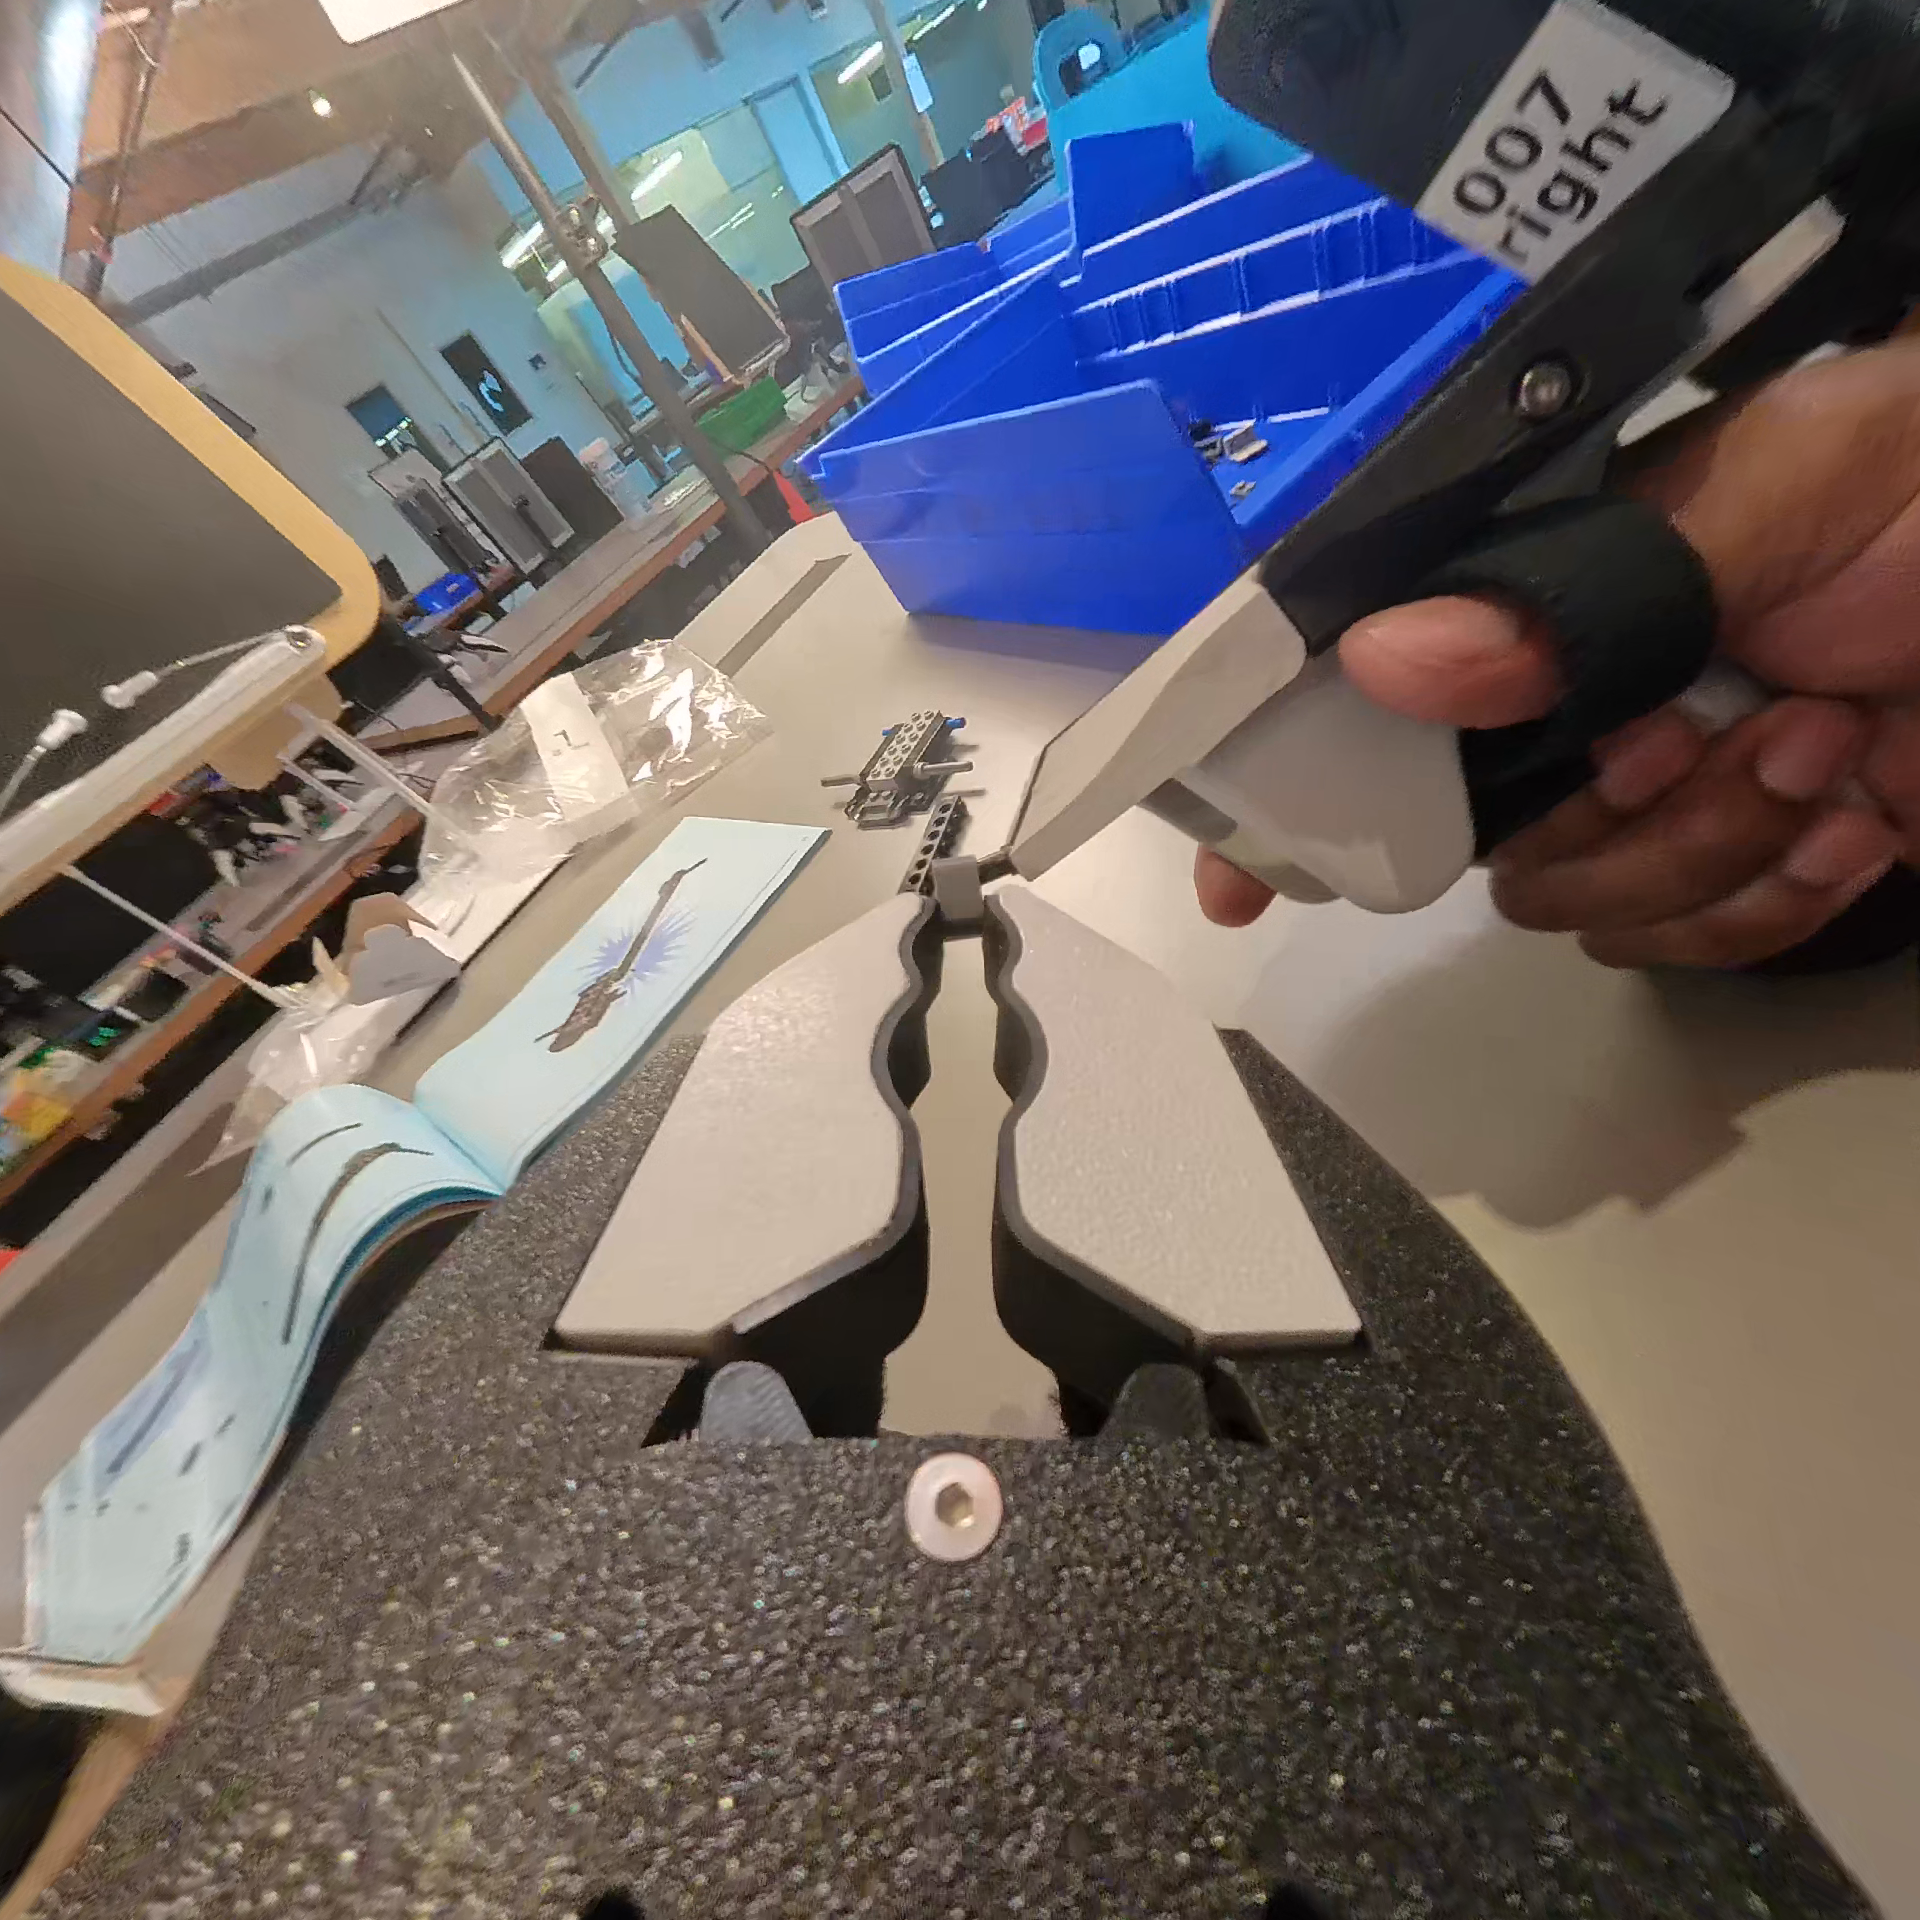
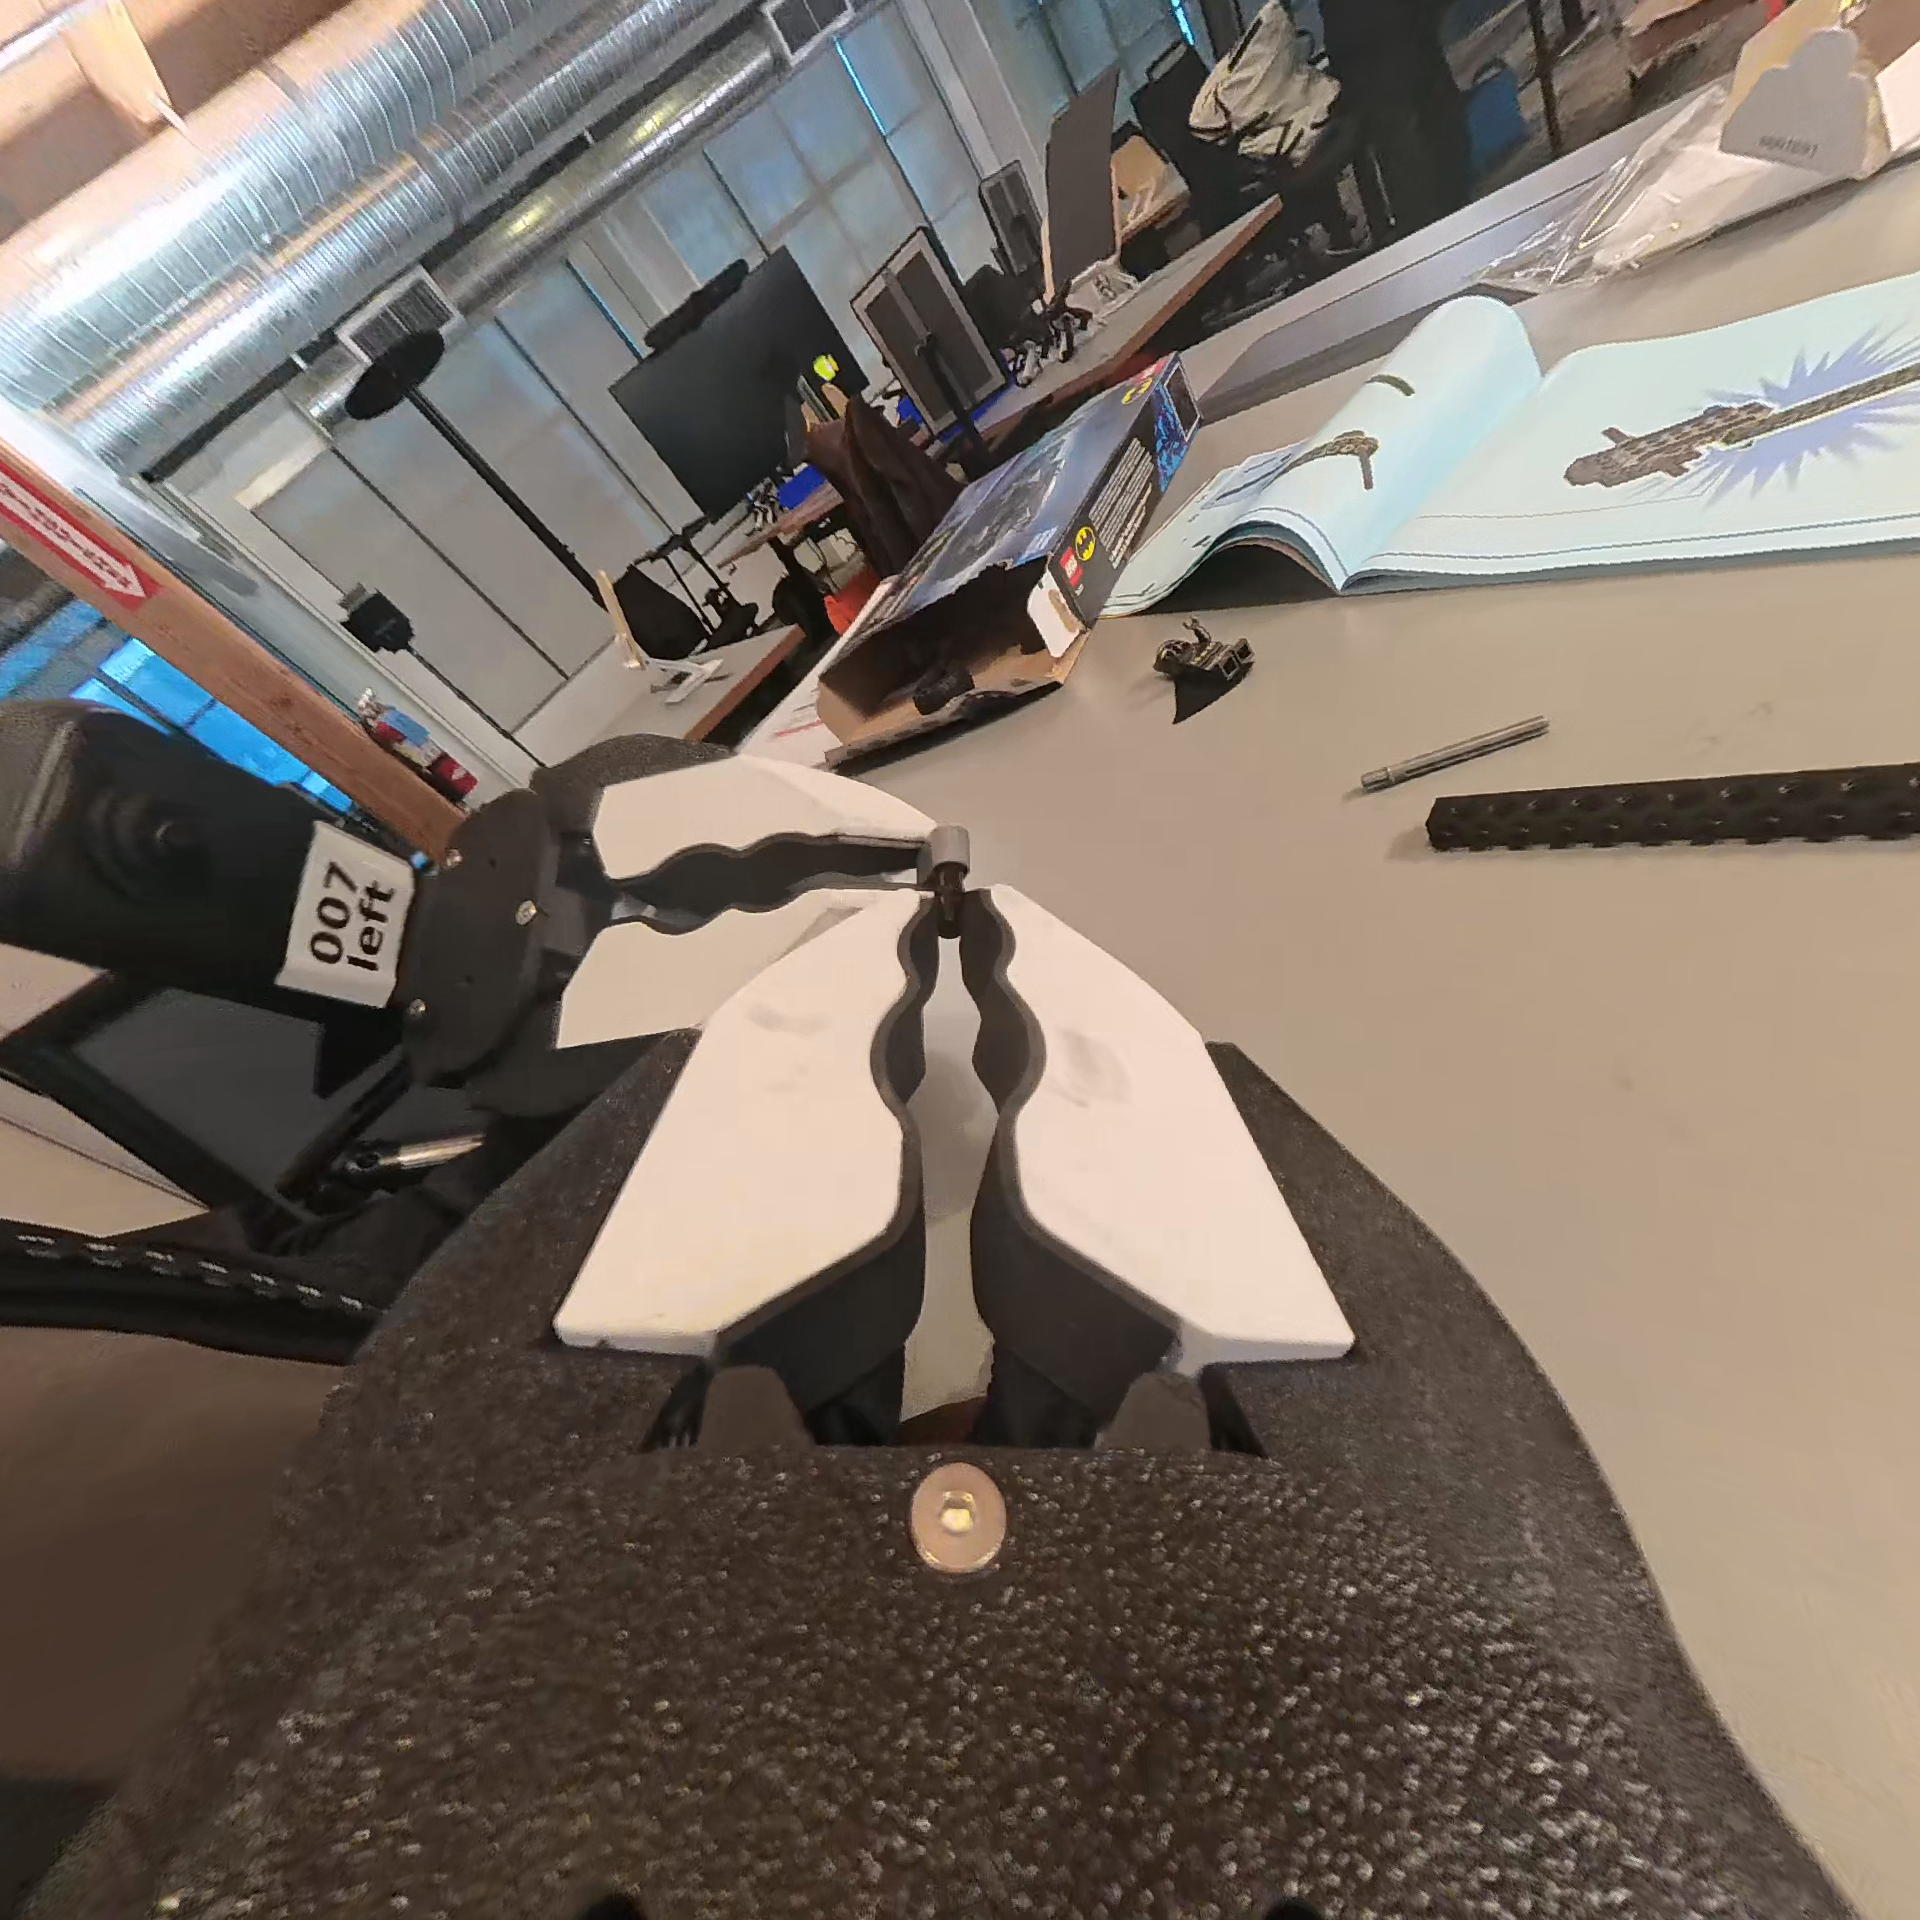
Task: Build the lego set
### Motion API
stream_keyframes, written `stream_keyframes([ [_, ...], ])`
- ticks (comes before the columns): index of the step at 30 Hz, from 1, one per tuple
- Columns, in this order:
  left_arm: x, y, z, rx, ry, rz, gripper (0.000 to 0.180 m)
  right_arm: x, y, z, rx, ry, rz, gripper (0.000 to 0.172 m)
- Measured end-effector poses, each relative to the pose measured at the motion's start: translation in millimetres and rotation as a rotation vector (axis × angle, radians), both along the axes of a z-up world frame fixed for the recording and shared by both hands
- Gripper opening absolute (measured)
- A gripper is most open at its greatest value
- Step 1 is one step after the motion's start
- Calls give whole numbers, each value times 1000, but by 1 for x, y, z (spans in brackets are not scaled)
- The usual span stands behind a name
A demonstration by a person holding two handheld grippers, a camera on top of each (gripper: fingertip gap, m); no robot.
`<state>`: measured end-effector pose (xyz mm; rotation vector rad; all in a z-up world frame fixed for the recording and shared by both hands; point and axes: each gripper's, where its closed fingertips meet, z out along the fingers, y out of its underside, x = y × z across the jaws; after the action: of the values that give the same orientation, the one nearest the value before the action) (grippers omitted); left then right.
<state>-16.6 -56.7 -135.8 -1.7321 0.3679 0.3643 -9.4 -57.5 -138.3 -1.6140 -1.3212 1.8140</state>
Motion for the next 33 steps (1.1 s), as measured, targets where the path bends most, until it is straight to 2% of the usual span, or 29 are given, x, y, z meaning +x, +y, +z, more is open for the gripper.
stream_keyframes([
  [18,1,-3,5,44,-71,-15,7,0,-3,4,-439,-16,53,5],
  [22,1,-2,5,48,-136,-27,7,-1,-2,6,-351,12,-9,5],
  [29,0,-4,9,64,-228,-52,7,-3,-5,9,-3,69,-128,5],
  [33,0,-5,10,71,-234,-58,7,-3,-6,10,71,80,-152,5],
])
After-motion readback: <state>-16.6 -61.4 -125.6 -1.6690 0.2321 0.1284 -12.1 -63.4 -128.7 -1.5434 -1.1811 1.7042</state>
